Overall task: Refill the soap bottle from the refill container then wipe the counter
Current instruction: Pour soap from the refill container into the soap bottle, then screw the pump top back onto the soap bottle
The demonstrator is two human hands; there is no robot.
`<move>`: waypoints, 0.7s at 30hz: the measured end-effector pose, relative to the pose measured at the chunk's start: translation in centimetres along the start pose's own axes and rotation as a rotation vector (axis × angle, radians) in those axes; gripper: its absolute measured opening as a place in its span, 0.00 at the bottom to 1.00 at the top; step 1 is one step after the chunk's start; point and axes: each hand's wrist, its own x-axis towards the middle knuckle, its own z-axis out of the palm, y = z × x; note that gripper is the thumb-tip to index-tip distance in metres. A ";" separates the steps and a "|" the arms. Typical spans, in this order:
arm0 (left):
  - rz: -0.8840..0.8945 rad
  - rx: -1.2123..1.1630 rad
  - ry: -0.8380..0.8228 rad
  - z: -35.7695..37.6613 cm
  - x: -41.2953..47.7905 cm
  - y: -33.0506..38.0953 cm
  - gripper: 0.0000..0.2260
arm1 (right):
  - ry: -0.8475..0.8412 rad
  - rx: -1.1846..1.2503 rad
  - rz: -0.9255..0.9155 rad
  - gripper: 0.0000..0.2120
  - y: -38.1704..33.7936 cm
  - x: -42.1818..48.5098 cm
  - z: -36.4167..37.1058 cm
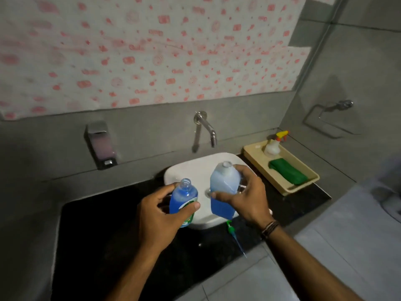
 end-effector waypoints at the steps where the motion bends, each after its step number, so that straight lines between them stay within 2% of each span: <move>1: -0.004 -0.009 -0.014 0.6 -0.5 -0.5 0.22 | 0.033 0.012 0.048 0.36 2.2 -0.7 -0.2; 8: -0.092 -0.104 -0.074 4.4 -1.5 -3.1 0.23 | 0.234 -0.052 0.418 0.32 16.6 -3.5 -2.3; 14: -0.132 -0.125 -0.114 7.3 -0.2 -5.2 0.27 | 0.270 -0.012 0.701 0.33 23.5 -1.8 -1.7; 17: -0.127 -0.110 -0.120 8.2 0.6 -6.1 0.26 | 0.298 0.012 0.783 0.32 25.2 -0.8 -1.0; 21: -0.121 -0.104 -0.136 8.9 0.9 -6.9 0.25 | 0.308 0.026 0.803 0.32 26.6 0.2 -0.5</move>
